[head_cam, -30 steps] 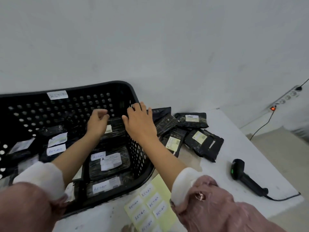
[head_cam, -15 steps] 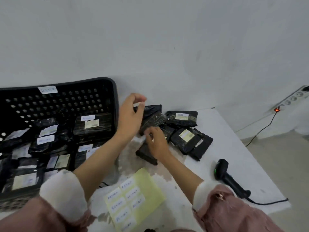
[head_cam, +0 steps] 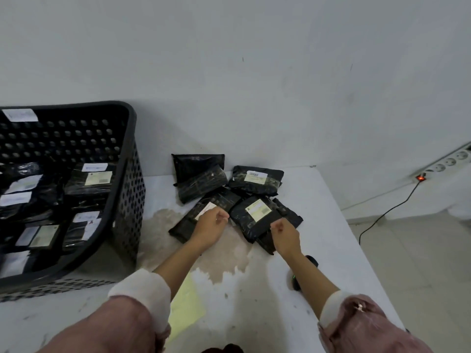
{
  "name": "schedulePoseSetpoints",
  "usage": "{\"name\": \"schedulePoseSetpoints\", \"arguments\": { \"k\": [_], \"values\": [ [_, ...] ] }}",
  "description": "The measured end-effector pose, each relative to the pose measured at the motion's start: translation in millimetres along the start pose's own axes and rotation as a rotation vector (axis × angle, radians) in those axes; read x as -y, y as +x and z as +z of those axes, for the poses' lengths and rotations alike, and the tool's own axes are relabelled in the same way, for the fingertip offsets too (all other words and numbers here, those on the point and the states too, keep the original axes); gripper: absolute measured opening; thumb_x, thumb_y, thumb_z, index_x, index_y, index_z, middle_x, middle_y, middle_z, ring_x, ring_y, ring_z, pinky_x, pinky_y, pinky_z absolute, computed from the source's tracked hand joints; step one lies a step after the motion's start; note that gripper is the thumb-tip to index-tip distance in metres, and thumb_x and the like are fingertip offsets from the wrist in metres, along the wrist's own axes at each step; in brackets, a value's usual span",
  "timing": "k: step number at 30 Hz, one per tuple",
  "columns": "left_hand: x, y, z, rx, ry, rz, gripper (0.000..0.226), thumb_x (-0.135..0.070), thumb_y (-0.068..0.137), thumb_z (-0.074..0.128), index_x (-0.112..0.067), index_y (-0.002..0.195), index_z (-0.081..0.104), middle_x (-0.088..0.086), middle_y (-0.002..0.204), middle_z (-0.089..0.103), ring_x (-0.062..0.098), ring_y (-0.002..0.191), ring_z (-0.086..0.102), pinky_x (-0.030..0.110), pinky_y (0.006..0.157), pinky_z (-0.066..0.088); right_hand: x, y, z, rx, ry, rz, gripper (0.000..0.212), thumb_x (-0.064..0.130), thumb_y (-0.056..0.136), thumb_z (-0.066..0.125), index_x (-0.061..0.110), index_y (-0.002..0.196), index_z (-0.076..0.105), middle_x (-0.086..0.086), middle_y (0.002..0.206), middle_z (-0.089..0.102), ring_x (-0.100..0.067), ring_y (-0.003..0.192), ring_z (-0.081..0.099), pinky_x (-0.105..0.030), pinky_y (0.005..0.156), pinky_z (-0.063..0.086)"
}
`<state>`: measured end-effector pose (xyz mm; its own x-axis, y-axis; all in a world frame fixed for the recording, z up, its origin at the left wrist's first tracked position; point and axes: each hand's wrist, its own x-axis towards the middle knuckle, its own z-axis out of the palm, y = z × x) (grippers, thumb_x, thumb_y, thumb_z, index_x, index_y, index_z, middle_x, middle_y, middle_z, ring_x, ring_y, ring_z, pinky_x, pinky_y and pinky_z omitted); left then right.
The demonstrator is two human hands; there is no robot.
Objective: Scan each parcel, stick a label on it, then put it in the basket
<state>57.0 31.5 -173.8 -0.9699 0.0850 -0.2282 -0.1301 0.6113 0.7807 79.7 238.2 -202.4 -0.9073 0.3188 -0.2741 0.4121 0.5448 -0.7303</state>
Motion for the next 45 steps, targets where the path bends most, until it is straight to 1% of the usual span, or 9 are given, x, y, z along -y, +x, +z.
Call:
{"name": "schedulePoseSetpoints", "arguments": {
  "k": [11, 15, 18, 21, 27, 35, 38, 42, 45],
  "values": [
    [11.6, 54.6, 22.6, 0.007, -0.010, -0.177, 0.017, -0.016, 0.097, 0.049, -0.010, 0.105, 0.063, -0.001, 0.103, 0.061, 0.011, 0.096, 0.053, 0.019, 0.081, 0.038, 30.9, 120.9, 4.0, -0.025, 0.225, 0.222, 0.064, 0.036, 0.095, 0.057, 0.011, 0.145, 0.024, -0.021, 0.140, 0.047, -0.036, 0.127, 0.047, -0.041, 0.103, 0.039],
    [14.4, 60.7, 28.0, 0.021, -0.070, -0.183, 0.017, -0.016, 0.098, 0.047, -0.011, 0.104, 0.063, -0.006, 0.097, 0.060, 0.010, 0.094, 0.055, 0.020, 0.080, 0.042, 43.1, 147.9, 13.7, -0.043, 0.295, 0.374, 0.068, 0.037, 0.092, 0.061, 0.011, 0.144, 0.027, -0.018, 0.135, 0.051, -0.036, 0.116, 0.053, -0.043, 0.098, 0.044],
    [14.3, 63.0, 28.3, 0.005, -0.102, -0.172, 0.015, -0.016, 0.098, 0.049, -0.015, 0.100, 0.063, -0.011, 0.089, 0.058, 0.009, 0.088, 0.057, 0.021, 0.076, 0.045, 52.2, 156.5, 16.1, -0.126, 0.505, 0.394, 0.042, 0.023, 0.090, 0.065, 0.011, 0.125, 0.047, -0.013, 0.119, 0.059, -0.020, 0.082, 0.055, -0.026, 0.067, 0.046],
    [11.9, 62.3, 24.3, -0.028, -0.155, -0.147, 0.013, -0.013, 0.096, 0.051, -0.017, 0.095, 0.063, -0.009, 0.090, 0.060, 0.016, 0.093, 0.061, 0.027, 0.083, 0.050, 67.0, 157.7, 7.9, -0.184, 0.602, 0.289, 0.027, 0.016, 0.091, 0.063, 0.013, 0.116, 0.053, -0.009, 0.114, 0.060, -0.015, 0.081, 0.054, -0.017, 0.059, 0.040],
    [-15.5, 50.3, 8.2, -0.232, -0.105, 0.034, 0.018, -0.007, 0.095, 0.050, -0.014, 0.107, 0.061, 0.000, 0.110, 0.053, 0.007, 0.097, 0.054, 0.024, 0.088, 0.046, 111.2, 136.3, -32.8, -0.153, 0.456, -0.154, 0.018, 0.012, 0.092, 0.059, 0.015, 0.109, 0.064, -0.001, 0.108, 0.063, -0.021, 0.102, 0.059, -0.035, 0.091, 0.050],
    [-82.3, 14.6, -20.9, -0.598, 0.072, 0.358, 0.048, -0.024, 0.093, 0.054, -0.017, 0.138, 0.038, 0.003, 0.151, 0.025, 0.018, 0.141, 0.023, 0.029, 0.114, 0.022, 141.3, 59.7, -58.6, 0.106, 0.222, -0.663, 0.038, 0.017, 0.088, 0.063, 0.032, 0.121, 0.050, 0.009, 0.089, 0.060, 0.000, 0.084, 0.059, -0.006, 0.071, 0.042],
    [-86.0, -1.2, -32.5, -0.465, 0.203, 0.448, 0.057, -0.041, 0.088, 0.058, -0.020, 0.137, 0.038, 0.000, 0.139, 0.046, 0.019, 0.131, 0.040, 0.041, 0.113, 0.031, 142.2, 26.8, -60.7, 0.248, 0.185, -0.758, 0.048, 0.016, 0.085, 0.061, 0.036, 0.125, 0.044, 0.009, 0.079, 0.060, -0.004, 0.077, 0.061, -0.014, 0.068, 0.047],
    [-67.1, -26.6, -31.6, -0.167, 0.210, 0.310, 0.035, -0.048, 0.084, 0.063, -0.027, 0.110, 0.056, -0.010, 0.094, 0.067, 0.010, 0.087, 0.064, 0.035, 0.075, 0.054, 125.4, -3.9, -56.7, 0.357, 0.118, -0.770, 0.053, 0.020, 0.086, 0.064, 0.038, 0.129, 0.038, 0.008, 0.091, 0.066, -0.003, 0.090, 0.063, -0.018, 0.079, 0.050],
    [-37.9, -46.7, -17.2, -0.097, 0.181, 0.127, 0.038, -0.047, 0.083, 0.065, -0.023, 0.112, 0.059, -0.006, 0.102, 0.067, 0.014, 0.095, 0.062, 0.033, 0.082, 0.052, 85.2, -16.5, -54.9, 0.273, 0.056, -0.675, 0.062, 0.041, 0.086, 0.066, 0.038, 0.138, 0.033, 0.012, 0.120, 0.059, -0.001, 0.115, 0.052, -0.026, 0.099, 0.042]
  ]
}}
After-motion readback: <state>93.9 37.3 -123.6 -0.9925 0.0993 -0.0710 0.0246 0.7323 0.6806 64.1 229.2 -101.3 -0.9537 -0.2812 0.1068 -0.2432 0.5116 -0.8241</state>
